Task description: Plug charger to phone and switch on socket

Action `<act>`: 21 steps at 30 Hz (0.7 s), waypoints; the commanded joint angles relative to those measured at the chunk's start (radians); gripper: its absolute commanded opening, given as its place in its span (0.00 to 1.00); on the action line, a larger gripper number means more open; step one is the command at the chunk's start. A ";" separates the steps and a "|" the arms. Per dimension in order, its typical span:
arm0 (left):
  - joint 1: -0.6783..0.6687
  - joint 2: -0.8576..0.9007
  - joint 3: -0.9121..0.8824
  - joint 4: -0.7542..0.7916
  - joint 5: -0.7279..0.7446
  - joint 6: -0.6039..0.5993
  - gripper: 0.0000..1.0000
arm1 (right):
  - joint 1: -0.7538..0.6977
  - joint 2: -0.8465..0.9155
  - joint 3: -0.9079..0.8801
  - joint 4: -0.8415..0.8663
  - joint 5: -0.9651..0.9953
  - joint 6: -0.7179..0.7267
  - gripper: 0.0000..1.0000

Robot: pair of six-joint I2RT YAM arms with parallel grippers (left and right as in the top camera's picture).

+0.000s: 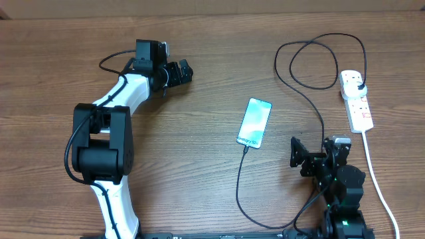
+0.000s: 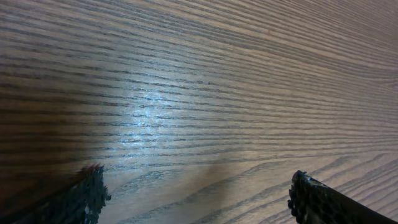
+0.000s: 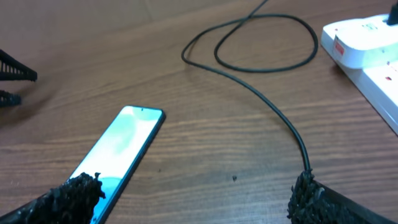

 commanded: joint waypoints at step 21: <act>0.006 0.024 -0.025 -0.026 -0.048 0.005 1.00 | 0.005 -0.448 -0.010 -0.075 -0.005 0.025 1.00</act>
